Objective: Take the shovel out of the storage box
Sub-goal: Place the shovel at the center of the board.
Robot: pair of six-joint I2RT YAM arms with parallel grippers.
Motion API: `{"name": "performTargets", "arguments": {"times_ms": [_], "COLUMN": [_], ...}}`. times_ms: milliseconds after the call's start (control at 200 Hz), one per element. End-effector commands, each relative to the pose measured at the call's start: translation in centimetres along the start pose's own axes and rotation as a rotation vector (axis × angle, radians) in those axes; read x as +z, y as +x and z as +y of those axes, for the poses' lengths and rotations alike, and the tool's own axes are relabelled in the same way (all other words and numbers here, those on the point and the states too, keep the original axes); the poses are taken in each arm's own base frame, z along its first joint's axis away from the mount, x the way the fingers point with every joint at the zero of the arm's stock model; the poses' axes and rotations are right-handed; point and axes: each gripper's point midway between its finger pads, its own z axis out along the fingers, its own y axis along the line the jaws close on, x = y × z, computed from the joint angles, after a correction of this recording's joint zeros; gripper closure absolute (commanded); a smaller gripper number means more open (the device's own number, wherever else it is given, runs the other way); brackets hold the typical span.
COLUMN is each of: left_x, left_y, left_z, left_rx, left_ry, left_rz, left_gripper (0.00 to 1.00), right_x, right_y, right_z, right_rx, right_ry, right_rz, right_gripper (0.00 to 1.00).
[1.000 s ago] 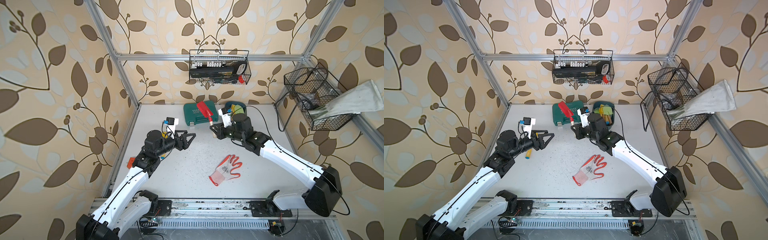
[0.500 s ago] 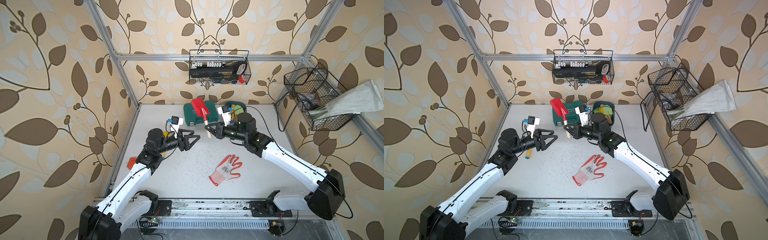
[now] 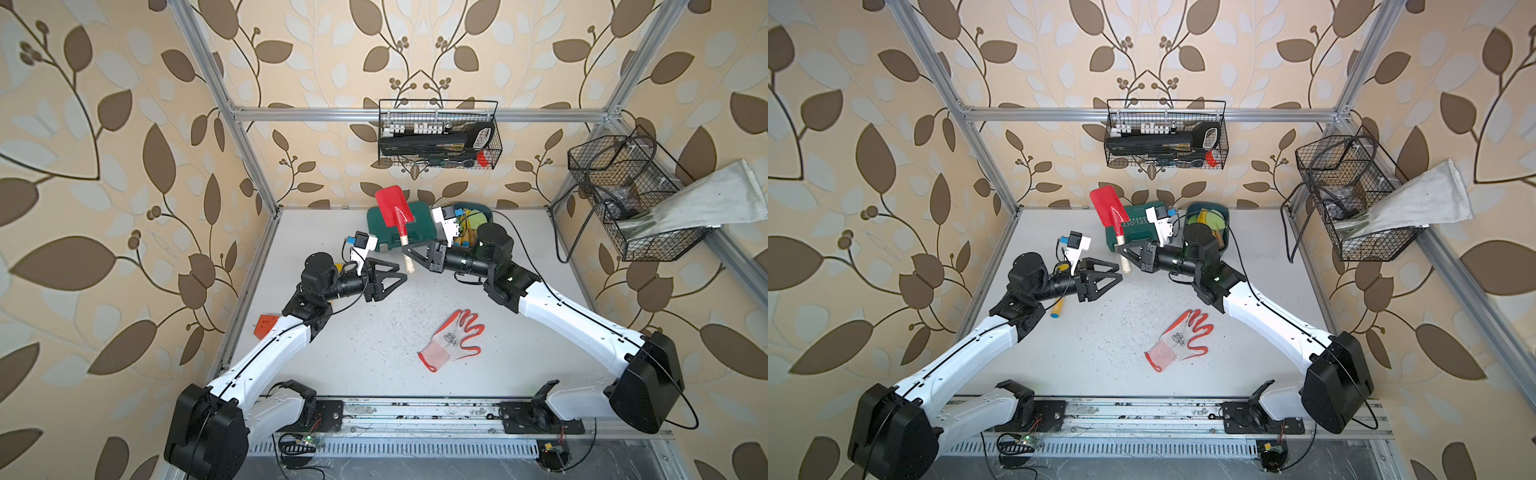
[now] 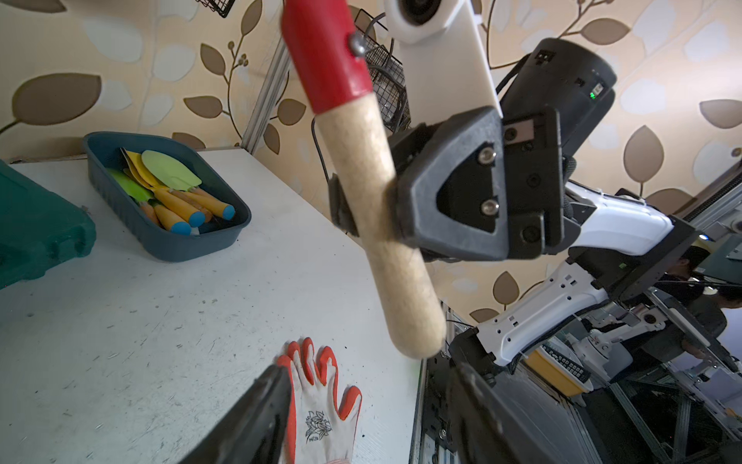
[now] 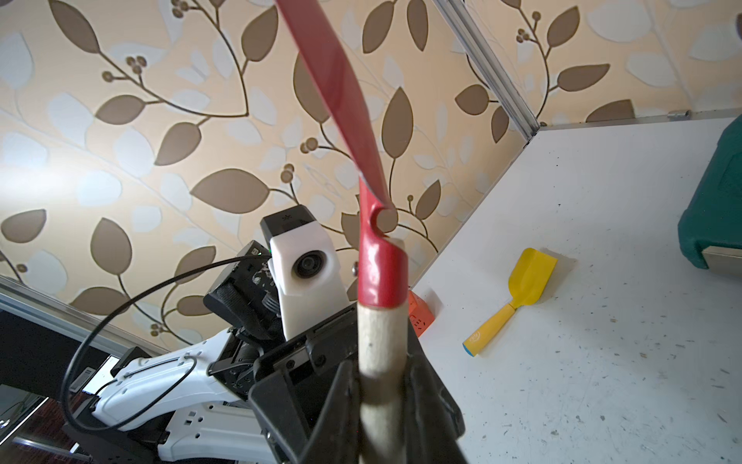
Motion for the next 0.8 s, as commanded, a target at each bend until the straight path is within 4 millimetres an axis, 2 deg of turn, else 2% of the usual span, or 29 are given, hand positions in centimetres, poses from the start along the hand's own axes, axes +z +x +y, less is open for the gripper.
{"name": "performTargets", "arguments": {"times_ms": [0,145,285,470,595,730,795], "left_x": [0.2,0.6,1.2,1.8,2.2,2.2,2.1], "left_y": [-1.9,-2.2,-2.4,-2.6,-2.8,-3.1,-3.2], "left_z": [-2.1,-2.3,-2.3,-2.3,-2.2,-1.8,-1.6], "left_rx": [0.083,0.078,0.069,0.072,0.065,0.056,0.057], "left_ry": [0.071,0.092,0.106,0.117,0.122,0.096,0.075], "left_rz": [-0.041,-0.039,-0.029,-0.037,-0.035,-0.053,-0.069], "left_gripper": [0.32,0.33,0.41,0.44,0.55,0.59,0.66], "right_x": [0.3,0.4,0.5,0.6,0.7,0.7,0.6], "right_y": [0.2,0.4,0.5,0.8,0.9,1.1,1.1], "right_z": [0.5,0.4,0.3,0.3,0.1,0.2,0.2], "right_rx": [0.006,0.016,0.025,0.028,0.030,0.031,0.028], "right_ry": [-0.042,-0.042,-0.047,-0.049,-0.047,-0.048,-0.047], "right_rz": [-0.001,0.000,-0.005,-0.002,0.003,0.008,0.004], "right_gripper": [0.95,0.95,0.95,0.95,0.95,0.95,0.95]}}
